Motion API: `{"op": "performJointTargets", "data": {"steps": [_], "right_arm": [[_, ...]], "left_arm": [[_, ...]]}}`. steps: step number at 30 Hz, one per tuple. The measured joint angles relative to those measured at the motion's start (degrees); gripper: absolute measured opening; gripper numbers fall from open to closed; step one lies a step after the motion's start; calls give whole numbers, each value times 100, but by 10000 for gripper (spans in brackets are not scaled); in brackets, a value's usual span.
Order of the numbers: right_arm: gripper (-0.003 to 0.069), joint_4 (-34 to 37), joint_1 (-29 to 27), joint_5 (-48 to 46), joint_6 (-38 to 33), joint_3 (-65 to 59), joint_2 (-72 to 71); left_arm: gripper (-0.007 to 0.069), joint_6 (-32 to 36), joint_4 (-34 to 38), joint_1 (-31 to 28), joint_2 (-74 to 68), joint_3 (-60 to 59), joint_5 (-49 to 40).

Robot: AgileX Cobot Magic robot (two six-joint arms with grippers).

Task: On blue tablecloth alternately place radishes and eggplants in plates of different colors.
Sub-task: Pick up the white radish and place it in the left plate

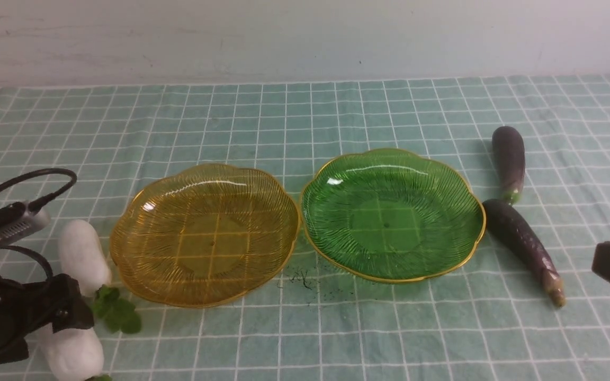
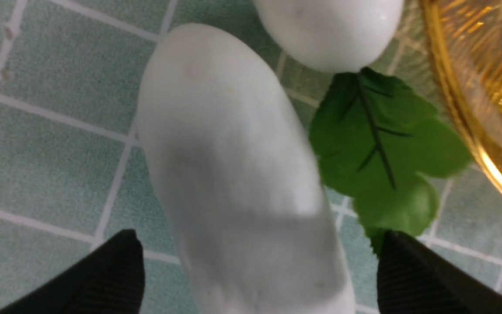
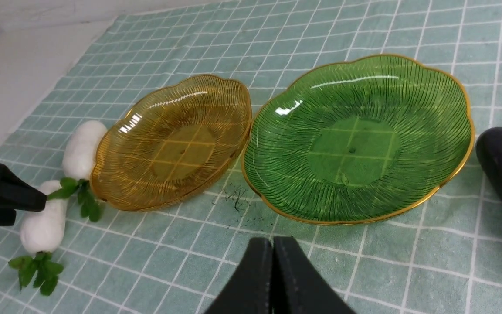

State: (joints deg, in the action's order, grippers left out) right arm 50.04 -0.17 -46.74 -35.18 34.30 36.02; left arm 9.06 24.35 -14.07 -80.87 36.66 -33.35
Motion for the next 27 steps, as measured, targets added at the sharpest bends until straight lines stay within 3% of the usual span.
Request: {"op": "performJointTargets", "data": {"steps": [5, 8, 17, 23, 27], "right_arm": [[-14, 0, 0, 131, -71, 0, 0], [-14, 0, 0, 252, -87, 0, 0], [-14, 24, 0, 357, -91, 0, 0], [-14, 47, 0, 466, -91, 0, 0], [-14, 79, 0, 527, -91, 0, 0]], "left_arm": [[650, -39, 35, 0, -485, 0, 49], [445, -172, 38, 0, -603, 20, -239], [458, -237, -154, 7, 215, 850, -1959], [458, -185, 415, 439, 521, 1932, -1970], [458, -163, 587, 1087, 38, 2649, -1305]]}}
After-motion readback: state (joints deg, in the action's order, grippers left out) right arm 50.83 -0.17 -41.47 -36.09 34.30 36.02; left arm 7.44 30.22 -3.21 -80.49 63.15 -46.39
